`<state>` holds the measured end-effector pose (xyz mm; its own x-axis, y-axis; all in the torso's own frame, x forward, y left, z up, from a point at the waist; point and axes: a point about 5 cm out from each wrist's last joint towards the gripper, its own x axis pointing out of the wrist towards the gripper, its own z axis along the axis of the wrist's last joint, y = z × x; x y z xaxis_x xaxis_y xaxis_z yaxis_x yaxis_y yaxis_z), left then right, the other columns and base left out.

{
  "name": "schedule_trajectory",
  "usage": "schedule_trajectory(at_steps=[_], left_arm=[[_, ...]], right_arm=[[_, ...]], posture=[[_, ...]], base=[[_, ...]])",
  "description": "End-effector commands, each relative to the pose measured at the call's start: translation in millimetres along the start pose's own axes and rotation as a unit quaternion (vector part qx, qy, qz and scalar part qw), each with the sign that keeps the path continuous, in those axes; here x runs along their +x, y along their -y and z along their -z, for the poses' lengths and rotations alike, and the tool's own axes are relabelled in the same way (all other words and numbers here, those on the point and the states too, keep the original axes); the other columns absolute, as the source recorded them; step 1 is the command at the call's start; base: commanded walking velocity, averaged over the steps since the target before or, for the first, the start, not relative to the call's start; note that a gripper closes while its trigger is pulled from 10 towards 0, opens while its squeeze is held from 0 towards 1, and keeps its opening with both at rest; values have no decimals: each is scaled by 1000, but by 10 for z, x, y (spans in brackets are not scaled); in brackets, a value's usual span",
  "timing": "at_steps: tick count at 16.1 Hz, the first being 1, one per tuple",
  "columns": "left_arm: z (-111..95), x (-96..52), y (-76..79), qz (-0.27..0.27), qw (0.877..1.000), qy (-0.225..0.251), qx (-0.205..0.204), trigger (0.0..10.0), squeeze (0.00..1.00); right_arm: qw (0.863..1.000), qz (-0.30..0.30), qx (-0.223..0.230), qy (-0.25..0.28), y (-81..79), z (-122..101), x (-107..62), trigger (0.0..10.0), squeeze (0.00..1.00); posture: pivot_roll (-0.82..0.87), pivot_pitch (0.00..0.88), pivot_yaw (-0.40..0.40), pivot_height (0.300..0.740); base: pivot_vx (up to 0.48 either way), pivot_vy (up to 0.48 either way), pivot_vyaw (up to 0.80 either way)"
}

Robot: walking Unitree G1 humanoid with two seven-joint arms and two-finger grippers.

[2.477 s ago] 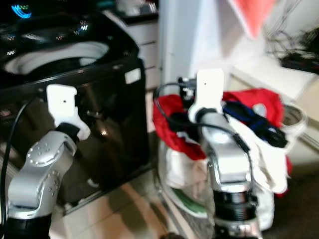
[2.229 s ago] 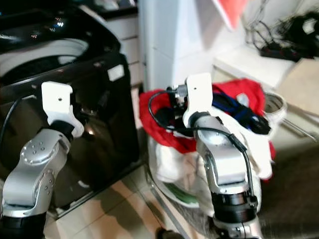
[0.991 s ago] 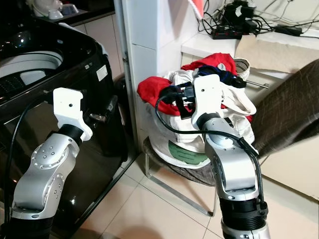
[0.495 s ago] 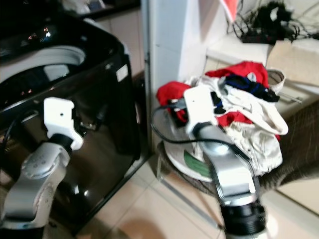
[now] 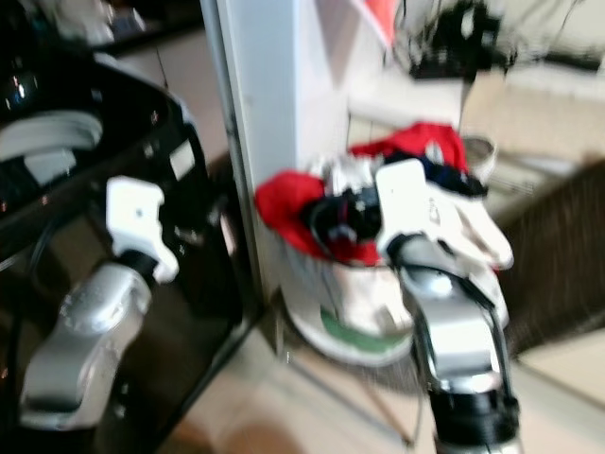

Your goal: Clothes washing

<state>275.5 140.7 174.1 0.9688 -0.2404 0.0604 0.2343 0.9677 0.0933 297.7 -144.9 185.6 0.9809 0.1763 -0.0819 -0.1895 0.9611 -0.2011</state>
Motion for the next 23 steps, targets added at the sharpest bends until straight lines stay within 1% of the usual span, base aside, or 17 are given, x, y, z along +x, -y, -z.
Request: schedule_trajectory(at_steps=[1, 8, 11, 16, 18, 21, 23], left_arm=[[22, -9, -75, -13, 1000, -8, 4, 10000, 0], [18, -12, -130, -26, 1000, -6, 4, 10000, 0], [14, 16, -110, -25, 1000, -3, 1, 10000, 0], [-10, 65, -50, -16, 1000, 5, -2, 10000, 0], [-19, 70, -23, -10, 1000, 14, -4, 10000, 0], [6, 76, 9, -2, 1000, 9, -4, 10000, 0], [12, 80, 16, 0, 1000, 10, -4, 10000, 0]], right_arm=[[1000, -23, -1, 20, -89, -81, -4, 10000, 0], [999, -45, -6, 25, -142, -92, -13, 10000, 0], [998, -55, -13, 25, -160, -88, -28, 10000, 0], [998, -51, -18, 19, -148, -60, -26, 10000, 0], [999, -46, -23, 14, -136, -45, -18, 10000, 0], [999, -50, -15, 4, -133, -12, -27, 10000, 0], [999, -52, -11, -3, -145, 35, -50, 10000, 0]], posture=[[-55, 0, 36, 740], [-50, 0, 35, 740], [-50, 0, 35, 740], [-64, 0, 41, 740], [-69, 0, 43, 740], [-74, 0, 45, 740], [-82, 0, 47, 740]], base=[[326, 0, 0], [327, 0, 0], [330, 0, 0], [329, 0, 0], [0, 0, 0], [0, 0, 0], [0, 281, -594]])
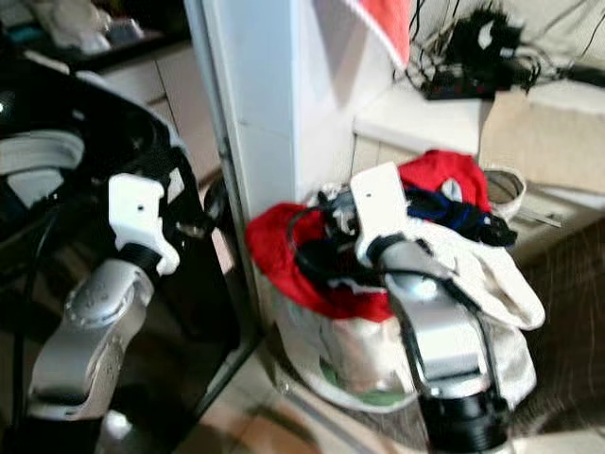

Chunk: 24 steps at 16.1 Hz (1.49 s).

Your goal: Clothes washing

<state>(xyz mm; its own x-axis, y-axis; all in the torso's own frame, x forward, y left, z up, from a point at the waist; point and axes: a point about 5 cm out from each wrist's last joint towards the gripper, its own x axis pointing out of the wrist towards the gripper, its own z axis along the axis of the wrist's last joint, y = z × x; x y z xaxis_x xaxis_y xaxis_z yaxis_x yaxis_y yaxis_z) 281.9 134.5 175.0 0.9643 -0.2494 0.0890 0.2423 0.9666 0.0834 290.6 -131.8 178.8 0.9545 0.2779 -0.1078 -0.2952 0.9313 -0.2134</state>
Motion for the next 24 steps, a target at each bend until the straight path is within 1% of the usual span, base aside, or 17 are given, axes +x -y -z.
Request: schedule_trajectory(at_steps=[1, 6, 9, 10, 11, 12, 13, 14, 15, 16, 17, 18, 20, 22, 24], left_arm=[[29, 6, -27, -2, 1000, -5, 1, 10000, 0], [37, 15, -15, 0, 1000, -6, 0, 10000, 0], [42, 13, -16, 0, 1000, -7, 1, 10000, 0], [30, 10, -9, -1, 1000, -3, 31, 10000, 0], [30, 9, 2, -1, 998, -6, 61, 10000, 0], [37, 9, 5, -2, 998, -8, 62, 10000, 0], [53, 10, 1, -7, 999, -11, 44, 10000, 0], [53, 9, -24, -23, 1000, -12, 9, 10000, 0], [57, 11, -34, -28, 999, -15, 9, 10000, 0], [44, 13, -32, -23, 999, -10, 21, 10000, 0], [14, 10, -29, -18, 1000, 3, 21, 10000, 0], [6, 7, -34, -20, 1000, 5, 20, 10000, 0], [8, 4, -42, -22, 1000, 1, 18, 10000, 0], [11, -2, -38, -22, 1000, 0, 17, 10000, 0], [14, -1, -28, -20, 1000, 1, 16, 10000, 0]], right_arm=[[1000, 2, 2, -5, 4, 18, -21, 10000, 0], [1000, 3, 4, -5, 13, 22, -29, 10000, 0], [1000, 0, -5, 0, 10, 5, -26, 10000, 0], [1000, 1, -7, 1, 11, -1, -24, 10000, 0], [1000, 1, -8, 2, 13, -2, -24, 10000, 0], [1000, 1, -8, 2, 16, -1, -25, 10000, 0], [1000, 1, -9, 2, 18, -4, -22, 10000, 0], [1000, 3, -9, 3, 25, -6, -24, 10000, 0], [1000, 3, -9, 2, 28, -5, -25, 10000, 0], [1000, -3, -21, -1, 23, 6, -27, 10000, 0], [999, -14, -34, -4, 9, 14, -26, 10000, 0], [999, -16, -38, -4, 4, 15, -25, 10000, 0], [999, -12, -37, -6, 8, 19, -23, 10000, 0], [999, -4, -40, -7, 44, 19, -20, 10000, 0], [999, 4, -36, -6, 73, 14, -19, 10000, 0]], posture=[[-87, 0, 49, 740], [-88, 0, 50, 740], [-86, 0, 49, 740], [-86, 0, 49, 740], [-86, 0, 49, 740], [-86, 0, 49, 740], [-83, 0, 46, 740], [-84, 0, 47, 740], [-83, 0, 46, 740], [-80, 0, 45, 740], [-80, 0, 45, 740], [-77, 0, 43, 740], [-75, 0, 42, 740], [-75, 0, 42, 740], [-74, 0, 41, 740]], base=[[0, 322, -788], [0, 407, -788], [0, 423, -156], [0, 0, 0], [0, -480, 0], [0, -480, 0], [0, -480, 0], [0, 0, 0], [0, 0, 0], [0, 0, 0], [0, 0, 800], [251, 0, 800], [292, 0, 800], [328, 0, 800], [330, 0, 0]])
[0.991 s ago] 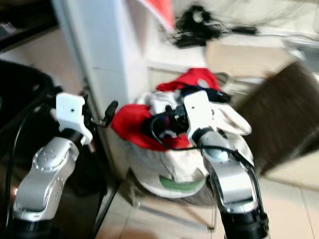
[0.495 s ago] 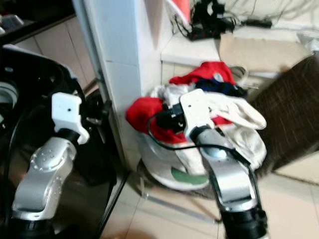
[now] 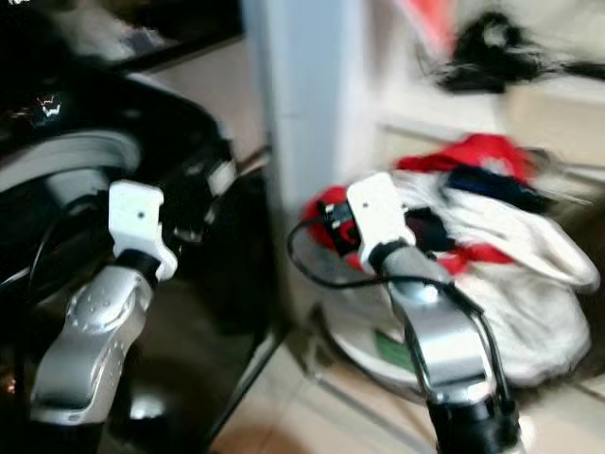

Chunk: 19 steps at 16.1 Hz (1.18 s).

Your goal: Clothes washing

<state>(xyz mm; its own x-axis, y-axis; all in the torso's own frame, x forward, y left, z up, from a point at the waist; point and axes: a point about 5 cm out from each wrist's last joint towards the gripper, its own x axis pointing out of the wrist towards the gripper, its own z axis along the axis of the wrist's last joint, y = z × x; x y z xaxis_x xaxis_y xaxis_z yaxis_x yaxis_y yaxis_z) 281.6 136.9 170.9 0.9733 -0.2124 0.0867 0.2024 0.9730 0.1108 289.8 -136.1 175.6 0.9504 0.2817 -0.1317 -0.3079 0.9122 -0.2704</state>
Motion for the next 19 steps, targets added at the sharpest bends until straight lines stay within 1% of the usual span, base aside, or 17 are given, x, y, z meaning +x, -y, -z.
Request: schedule_trajectory(at_steps=[1, 4, 6, 9, 10, 11, 13, 14, 16, 18, 19], left_arm=[[-27, 13, -8, -1, 1000, 4, 0, 10000, 0], [-27, 18, -6, 1, 1000, 4, -2, 10000, 0], [-34, 19, 12, 5, 1000, 9, -12, 10000, 0], [4, 5, 8, -1, 1000, -6, -20, 10000, 0], [-3, -6, -27, -6, 1000, -4, -23, 10000, 0], [-9, -9, -38, -8, 1000, -3, -22, 10000, 0], [-8, -12, -42, 1, 1000, -7, -24, 10000, 0], [-8, -9, -40, 4, 1000, -8, -18, 10000, 0], [-12, -1, -32, 9, 1000, -6, -9, 10000, 0], [-23, 3, -6, 25, 1000, -5, -9, 10000, 0], [-27, -5, 19, 46, 999, -6, -10, 10000, 0]], right_arm=[[1000, 16, 5, 4, 65, -24, 1, 10000, 0], [1000, 19, 0, 5, 84, -36, 8, 10000, 0], [1000, 24, -4, 3, 95, -40, 5, 10000, 0], [999, 35, -1, -3, 102, -40, -44, 10000, 0], [999, 38, 11, -18, 135, -24, -111, 10000, 0], [999, 41, 9, -25, 164, -20, -128, 10000, 0], [998, 47, -9, -32, 296, -68, -147, 10000, 12], [998, 49, -16, -34, 347, -90, -145, 10000, 1000], [998, 42, -23, -43, 393, -102, -147, 10000, 1000], [994, 5, -36, -99, 408, -56, -182, 10000, 1000], [991, -11, -37, -126, 409, -20, -216, 10000, 1000]], posture=[[-73, 0, 41, 740], [-74, 0, 44, 740], [-72, 0, 44, 740], [-73, 0, 44, 740], [-65, 0, 39, 740], [-64, 0, 39, 740], [-68, 0, 41, 740], [-73, 0, 43, 740], [-73, 0, 42, 740], [-75, 0, 39, 740], [-73, 0, 37, 740]], base=[[334, 0, 0], [323, 0, 0], [0, 0, 0], [0, 0, 0], [0, 0, 0], [0, 0, 0], [0, 0, 0], [0, 0, 0], [0, 0, 0], [0, 0, 0], [0, 0, 0]])
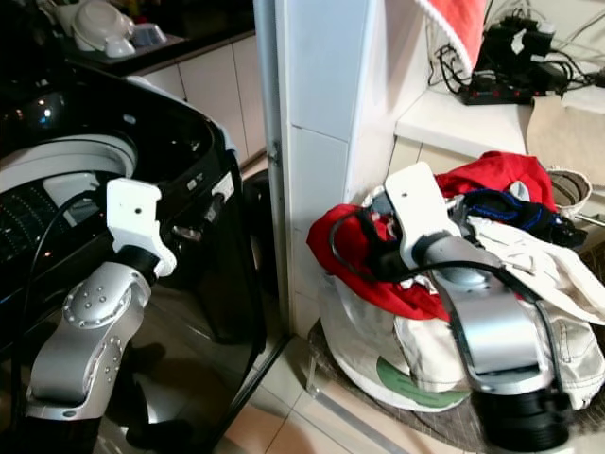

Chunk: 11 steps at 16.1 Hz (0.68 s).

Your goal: Clothes washing

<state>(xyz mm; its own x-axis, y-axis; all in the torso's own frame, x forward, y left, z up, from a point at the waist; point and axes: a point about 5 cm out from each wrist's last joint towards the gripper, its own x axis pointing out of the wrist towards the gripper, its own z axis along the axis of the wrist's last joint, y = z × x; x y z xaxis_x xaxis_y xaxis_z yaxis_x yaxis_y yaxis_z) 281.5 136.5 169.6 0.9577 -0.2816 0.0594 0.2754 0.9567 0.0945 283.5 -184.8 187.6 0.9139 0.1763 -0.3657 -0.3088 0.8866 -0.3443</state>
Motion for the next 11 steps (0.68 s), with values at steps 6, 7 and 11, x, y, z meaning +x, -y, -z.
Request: schedule_trajectory(at_steps=[6, 7, 11], left_arm=[[-50, -132, 171, 152, 988, -2, 8, 10000, 0], [-61, -189, 184, 186, 983, -6, 4, 10000, 0], [-79, -345, 187, 273, 962, -31, -16, 10000, 0]], right_arm=[[995, -53, -48, -72, -66, 73, -107, 10000, 1000], [993, -58, -61, -83, -45, 95, -130, 10000, 878], [983, -79, -112, -125, 64, 168, -236, 10000, 0]], posture=[[-75, 0, 35, 740], [-76, 0, 34, 740], [-77, 0, 32, 740]], base=[[0, 0, 0], [0, 0, 0], [0, 0, 0]])
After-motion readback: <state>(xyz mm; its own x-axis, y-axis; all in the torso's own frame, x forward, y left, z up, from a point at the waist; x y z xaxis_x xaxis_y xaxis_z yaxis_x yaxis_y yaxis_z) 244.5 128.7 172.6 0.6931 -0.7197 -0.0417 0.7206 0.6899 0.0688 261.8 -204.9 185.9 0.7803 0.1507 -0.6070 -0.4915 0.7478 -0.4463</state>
